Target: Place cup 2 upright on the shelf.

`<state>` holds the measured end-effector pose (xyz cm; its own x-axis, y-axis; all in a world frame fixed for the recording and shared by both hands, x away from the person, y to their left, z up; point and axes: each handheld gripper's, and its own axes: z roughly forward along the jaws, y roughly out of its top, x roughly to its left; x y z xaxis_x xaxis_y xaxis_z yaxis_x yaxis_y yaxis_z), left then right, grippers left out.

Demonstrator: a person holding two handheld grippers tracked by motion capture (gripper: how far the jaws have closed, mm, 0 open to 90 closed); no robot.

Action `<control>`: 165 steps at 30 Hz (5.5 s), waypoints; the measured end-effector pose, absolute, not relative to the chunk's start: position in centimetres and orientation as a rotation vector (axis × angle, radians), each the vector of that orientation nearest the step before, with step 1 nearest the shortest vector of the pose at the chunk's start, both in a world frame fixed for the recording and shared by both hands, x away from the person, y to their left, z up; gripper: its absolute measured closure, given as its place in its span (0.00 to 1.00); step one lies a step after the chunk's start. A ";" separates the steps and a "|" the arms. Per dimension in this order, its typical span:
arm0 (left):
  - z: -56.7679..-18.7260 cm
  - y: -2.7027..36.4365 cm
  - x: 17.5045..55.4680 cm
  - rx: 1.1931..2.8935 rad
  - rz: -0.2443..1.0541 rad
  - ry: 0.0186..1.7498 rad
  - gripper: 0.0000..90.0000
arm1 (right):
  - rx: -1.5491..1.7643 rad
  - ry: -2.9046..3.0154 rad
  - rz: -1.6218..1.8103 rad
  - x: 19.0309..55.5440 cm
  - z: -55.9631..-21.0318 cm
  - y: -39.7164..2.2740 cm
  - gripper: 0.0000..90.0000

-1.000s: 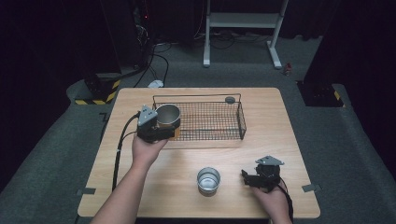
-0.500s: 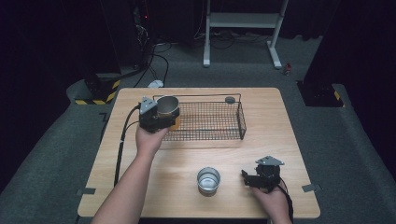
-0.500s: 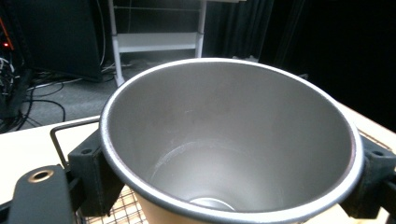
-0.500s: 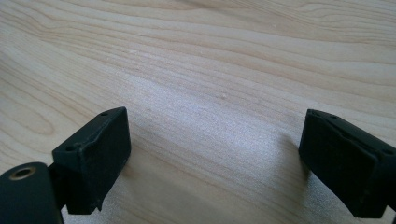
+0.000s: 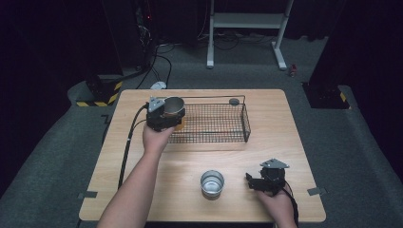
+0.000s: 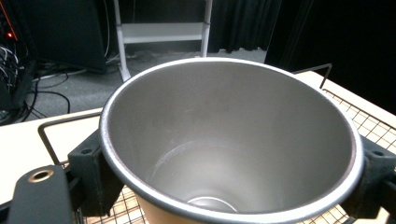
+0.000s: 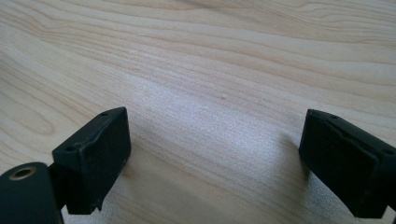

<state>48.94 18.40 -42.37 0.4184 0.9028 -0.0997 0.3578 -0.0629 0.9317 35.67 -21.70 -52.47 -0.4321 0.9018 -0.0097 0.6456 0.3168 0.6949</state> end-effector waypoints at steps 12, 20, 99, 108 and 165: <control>-44.1 18.4 50.1 1.707 0.622 1.196 0.15 | 1.371 2.192 0.879 35.7 -52.5 -21.7 0.10; -45.0 17.7 50.4 1.760 0.642 1.175 0.15 | 1.371 2.192 0.880 35.7 -52.5 -21.7 0.10; -46.5 17.6 50.9 1.910 0.644 1.296 0.01 | 1.368 2.196 0.881 35.7 -52.5 -21.7 0.10; -45.8 18.0 50.7 1.878 0.663 1.302 0.00 | 1.368 2.195 0.881 35.7 -52.5 -21.7 0.10; -42.8 21.0 46.4 1.783 0.641 1.228 0.01 | 1.369 2.195 0.881 35.7 -52.5 -21.7 0.10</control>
<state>46.41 21.00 -42.83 0.3848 0.9214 -0.0542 0.4821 -0.1506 0.8631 35.72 -21.72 -52.48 -0.4369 0.8995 -0.0094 0.6433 0.3197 0.6957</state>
